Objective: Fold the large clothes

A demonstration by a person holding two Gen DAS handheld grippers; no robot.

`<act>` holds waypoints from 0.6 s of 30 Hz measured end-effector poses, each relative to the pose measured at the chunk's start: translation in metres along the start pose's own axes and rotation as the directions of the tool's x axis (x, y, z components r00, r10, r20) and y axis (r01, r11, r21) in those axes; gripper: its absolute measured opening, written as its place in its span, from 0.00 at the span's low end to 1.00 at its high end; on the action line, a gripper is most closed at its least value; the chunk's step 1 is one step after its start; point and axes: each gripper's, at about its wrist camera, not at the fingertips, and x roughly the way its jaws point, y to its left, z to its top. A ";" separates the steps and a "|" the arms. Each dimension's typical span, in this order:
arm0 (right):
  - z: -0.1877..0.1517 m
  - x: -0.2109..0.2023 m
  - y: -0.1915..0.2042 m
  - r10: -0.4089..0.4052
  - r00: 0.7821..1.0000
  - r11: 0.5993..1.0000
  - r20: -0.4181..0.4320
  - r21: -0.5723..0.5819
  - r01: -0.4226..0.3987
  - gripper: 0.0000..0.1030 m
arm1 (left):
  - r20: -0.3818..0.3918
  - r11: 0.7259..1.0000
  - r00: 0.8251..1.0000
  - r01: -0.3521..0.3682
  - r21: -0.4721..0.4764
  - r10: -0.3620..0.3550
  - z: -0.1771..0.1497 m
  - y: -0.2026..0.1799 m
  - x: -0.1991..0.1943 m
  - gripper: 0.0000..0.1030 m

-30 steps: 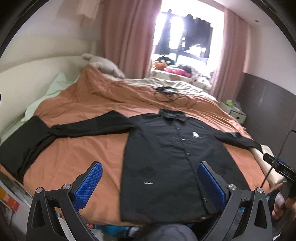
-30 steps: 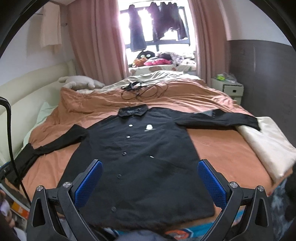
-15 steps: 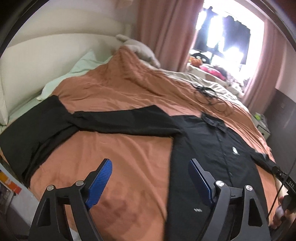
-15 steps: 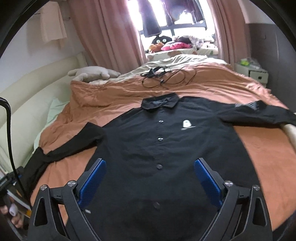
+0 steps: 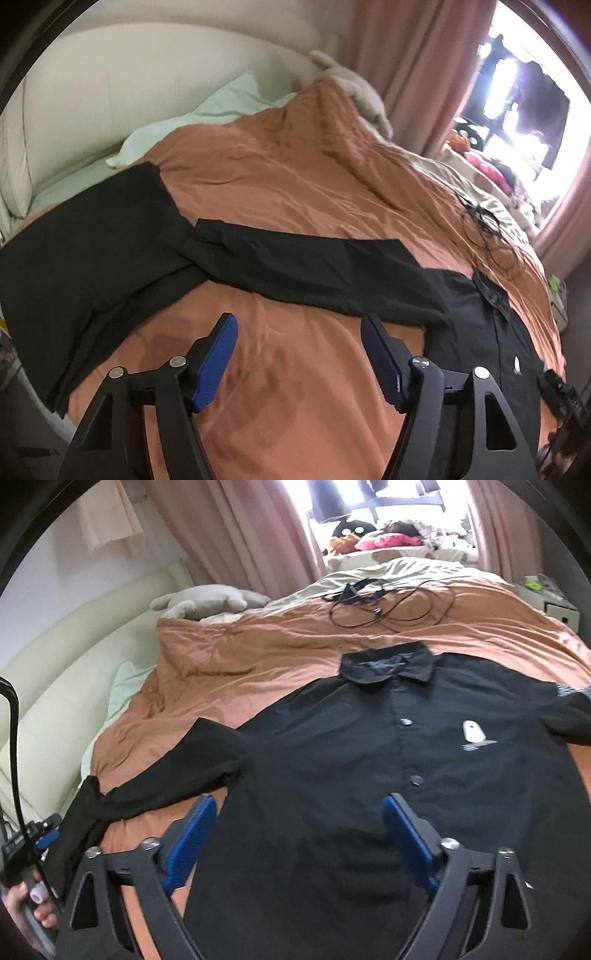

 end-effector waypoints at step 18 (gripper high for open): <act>0.025 0.131 0.001 0.084 0.986 0.994 -0.147 0.089 -0.071 0.46 | -0.206 0.968 0.968 -0.178 -0.175 0.141 0.023 0.054 0.155 0.61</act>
